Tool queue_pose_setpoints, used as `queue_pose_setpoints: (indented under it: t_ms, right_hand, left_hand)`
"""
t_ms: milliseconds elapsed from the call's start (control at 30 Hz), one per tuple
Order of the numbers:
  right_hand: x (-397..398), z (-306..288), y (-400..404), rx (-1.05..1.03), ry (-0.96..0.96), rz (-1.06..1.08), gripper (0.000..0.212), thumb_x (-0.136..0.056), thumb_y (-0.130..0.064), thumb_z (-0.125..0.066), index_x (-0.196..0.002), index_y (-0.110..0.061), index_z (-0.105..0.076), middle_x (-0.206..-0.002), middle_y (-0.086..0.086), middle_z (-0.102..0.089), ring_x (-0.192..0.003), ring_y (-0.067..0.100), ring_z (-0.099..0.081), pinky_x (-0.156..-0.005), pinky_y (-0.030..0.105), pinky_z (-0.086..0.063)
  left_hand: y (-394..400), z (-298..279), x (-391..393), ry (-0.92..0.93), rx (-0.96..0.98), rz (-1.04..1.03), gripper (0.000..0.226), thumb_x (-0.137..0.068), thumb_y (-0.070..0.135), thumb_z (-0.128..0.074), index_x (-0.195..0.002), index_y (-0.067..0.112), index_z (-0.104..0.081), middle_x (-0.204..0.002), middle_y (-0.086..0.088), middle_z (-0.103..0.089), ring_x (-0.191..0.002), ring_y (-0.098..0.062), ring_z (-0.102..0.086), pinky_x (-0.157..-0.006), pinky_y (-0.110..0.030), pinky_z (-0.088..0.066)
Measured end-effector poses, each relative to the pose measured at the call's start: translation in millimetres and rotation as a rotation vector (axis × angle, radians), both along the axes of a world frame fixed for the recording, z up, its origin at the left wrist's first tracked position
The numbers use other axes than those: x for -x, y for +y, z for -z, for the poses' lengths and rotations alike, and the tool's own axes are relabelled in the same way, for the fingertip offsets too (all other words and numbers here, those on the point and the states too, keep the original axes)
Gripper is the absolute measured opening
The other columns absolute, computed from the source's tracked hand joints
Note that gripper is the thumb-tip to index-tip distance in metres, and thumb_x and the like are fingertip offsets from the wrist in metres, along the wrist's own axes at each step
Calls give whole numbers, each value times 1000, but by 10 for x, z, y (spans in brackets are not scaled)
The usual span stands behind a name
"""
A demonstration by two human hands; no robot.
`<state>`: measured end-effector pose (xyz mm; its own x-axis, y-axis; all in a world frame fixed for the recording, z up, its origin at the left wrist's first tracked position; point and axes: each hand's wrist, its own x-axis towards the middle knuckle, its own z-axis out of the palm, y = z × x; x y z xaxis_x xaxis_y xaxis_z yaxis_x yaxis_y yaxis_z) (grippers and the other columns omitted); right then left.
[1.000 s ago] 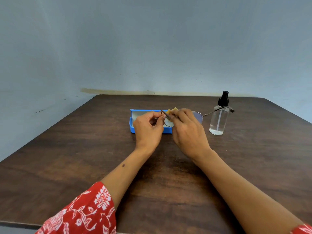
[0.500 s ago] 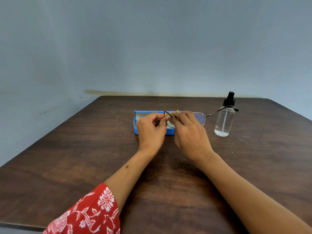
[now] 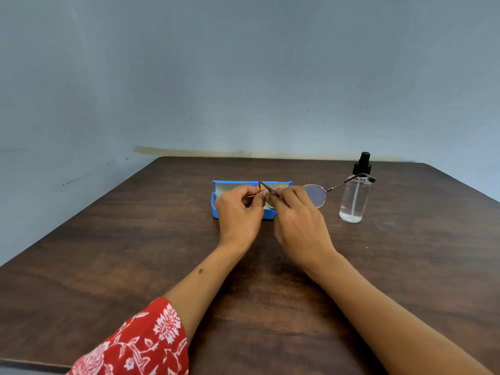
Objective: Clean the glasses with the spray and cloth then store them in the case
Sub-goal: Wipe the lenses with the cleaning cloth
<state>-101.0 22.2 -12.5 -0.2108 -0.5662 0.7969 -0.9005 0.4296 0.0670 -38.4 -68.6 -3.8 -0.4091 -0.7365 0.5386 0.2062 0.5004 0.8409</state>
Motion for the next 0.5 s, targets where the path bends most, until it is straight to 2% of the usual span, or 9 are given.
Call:
queue_pose_setpoints:
  t_ms: [100,167,233,300,367,433,500]
  right_hand:
    - [-32,-8,24,2,1,-65,40,-75,-11,-36,-94,-5,-71,-86,6,-67,-86,21,-55,-74,27,-46]
    - [-15,-21,22,16,3,-14,38,-75,-9,-37,-91,-3,-71,-84,8,-66,-81,25,-60,-74,29,-47]
    - [20,-28,6,2,11,79,37,-76,-5,-37,-94,2,-69,-88,13,-66,-85,28,-58,-78,31,-46]
    - [47,-14,-9,-11,20,130,36,-77,-3,-40,-101,5,-67,-93,16,-65,-90,29,-57,-81,33,-48]
    - [41,2,-25,7,15,94,34,-77,-3,-45,-102,4,-66,-95,15,-65,-93,28,-56,-81,32,-50]
    - [7,4,-34,34,-4,10,37,-77,-6,-40,-100,0,-68,-93,11,-65,-92,23,-49,-81,28,-44]
    - [-33,0,-19,22,-8,-45,40,-77,-9,-36,-99,-3,-69,-91,8,-65,-90,21,-50,-79,28,-43]
  left_hand:
    - [-49,14,4,8,3,-16,13,-80,-1,-66,-74,10,-69,-75,-6,-72,-71,-16,-71,-72,-33,-59]
    - [-47,12,-2,7,7,-5,22,-81,-1,-66,-69,17,-66,-74,-5,-72,-72,-17,-71,-74,-37,-59]
    - [-24,2,-2,8,3,16,25,-81,0,-67,-67,22,-64,-75,-5,-72,-76,-17,-71,-75,-38,-58]
    - [-5,-6,-1,10,3,21,24,-81,1,-67,-68,20,-65,-75,-4,-72,-76,-17,-71,-75,-36,-58]
    - [-5,-9,-4,6,13,9,17,-81,2,-67,-71,15,-67,-73,-2,-71,-74,-15,-71,-72,-31,-58]
    - [-19,-10,-11,1,25,-1,8,-81,2,-67,-77,8,-71,-73,-3,-71,-73,-14,-71,-70,-27,-58]
    - [-42,-11,-12,-5,34,-17,7,-81,1,-66,-81,5,-72,-75,-5,-72,-72,-13,-70,-68,-20,-56]
